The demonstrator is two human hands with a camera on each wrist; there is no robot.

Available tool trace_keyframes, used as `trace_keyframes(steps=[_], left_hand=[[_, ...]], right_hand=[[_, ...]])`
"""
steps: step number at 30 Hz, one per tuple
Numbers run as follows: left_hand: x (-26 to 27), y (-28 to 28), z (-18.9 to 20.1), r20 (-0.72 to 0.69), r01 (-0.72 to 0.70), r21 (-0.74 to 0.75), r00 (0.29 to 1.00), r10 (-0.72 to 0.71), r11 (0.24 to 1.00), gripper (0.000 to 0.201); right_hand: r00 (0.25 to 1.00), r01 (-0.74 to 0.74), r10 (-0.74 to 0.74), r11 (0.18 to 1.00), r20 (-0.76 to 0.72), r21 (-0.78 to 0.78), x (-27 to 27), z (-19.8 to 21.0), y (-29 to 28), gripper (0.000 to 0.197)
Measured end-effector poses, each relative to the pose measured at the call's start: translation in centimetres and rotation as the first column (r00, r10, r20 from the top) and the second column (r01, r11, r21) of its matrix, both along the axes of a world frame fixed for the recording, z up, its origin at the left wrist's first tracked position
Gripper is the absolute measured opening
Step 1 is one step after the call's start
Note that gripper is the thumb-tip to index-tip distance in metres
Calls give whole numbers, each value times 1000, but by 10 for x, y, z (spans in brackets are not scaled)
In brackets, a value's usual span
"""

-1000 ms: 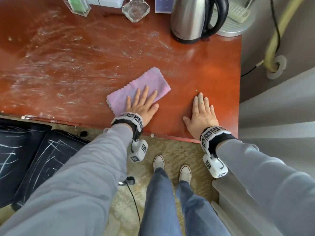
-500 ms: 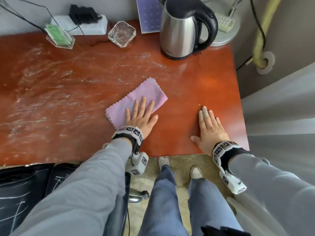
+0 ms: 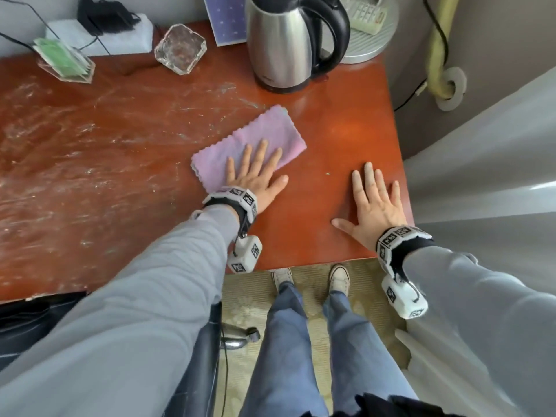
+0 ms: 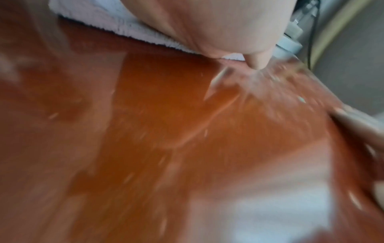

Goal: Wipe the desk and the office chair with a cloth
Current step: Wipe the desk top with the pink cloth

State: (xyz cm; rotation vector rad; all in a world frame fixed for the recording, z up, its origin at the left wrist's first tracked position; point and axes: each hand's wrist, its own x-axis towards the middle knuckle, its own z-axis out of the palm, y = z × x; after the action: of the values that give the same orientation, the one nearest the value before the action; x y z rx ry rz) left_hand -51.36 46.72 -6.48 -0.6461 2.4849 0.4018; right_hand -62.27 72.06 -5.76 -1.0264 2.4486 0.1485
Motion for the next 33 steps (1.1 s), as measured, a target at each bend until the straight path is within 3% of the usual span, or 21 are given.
trace_keyframes(steps=[4, 8, 11, 13, 16, 19, 22, 27, 30, 33], left_hand=[[-24, 18, -1, -18, -142, -24, 990, 142, 990, 74], [-28, 98, 3, -47, 158, 18, 986, -157, 987, 72], [-27, 105, 3, -27, 262, 7, 965, -262, 965, 66], [-27, 75, 4, -17, 150, 8, 989, -150, 989, 60], [-24, 30, 8, 42, -213, -4, 976, 213, 977, 59], [-31, 39, 3, 40, -331, -73, 942, 334, 941, 67], [-61, 91, 3, -31, -326, 7, 945, 326, 945, 71], [-102, 163, 10, -46, -96, 155, 994, 104, 983, 67], [-99, 137, 8, -56, -82, 158, 994, 92, 984, 59], [-83, 87, 8, -54, -287, 102, 954, 294, 952, 56]], right_hand=[[1000, -1, 0, 1000, 30, 15, -11, -2, 3, 111], [999, -20, 22, 999, 50, -42, -15, -4, 10, 112], [992, -80, 86, 994, 92, -71, -25, -3, 22, 113], [984, -136, 142, 989, 111, -61, -32, -2, 28, 113], [974, -178, 181, 983, 133, -34, -37, 0, 31, 112], [975, -170, 173, 985, 141, -33, -36, -3, 30, 111], [977, -171, 178, 983, 120, -68, -36, -5, 31, 111], [972, -191, 199, 979, 129, -73, -38, -6, 32, 111], [971, -193, 201, 978, 130, -74, -38, -5, 32, 112], [972, -201, 207, 977, 111, -68, -38, -3, 33, 110]])
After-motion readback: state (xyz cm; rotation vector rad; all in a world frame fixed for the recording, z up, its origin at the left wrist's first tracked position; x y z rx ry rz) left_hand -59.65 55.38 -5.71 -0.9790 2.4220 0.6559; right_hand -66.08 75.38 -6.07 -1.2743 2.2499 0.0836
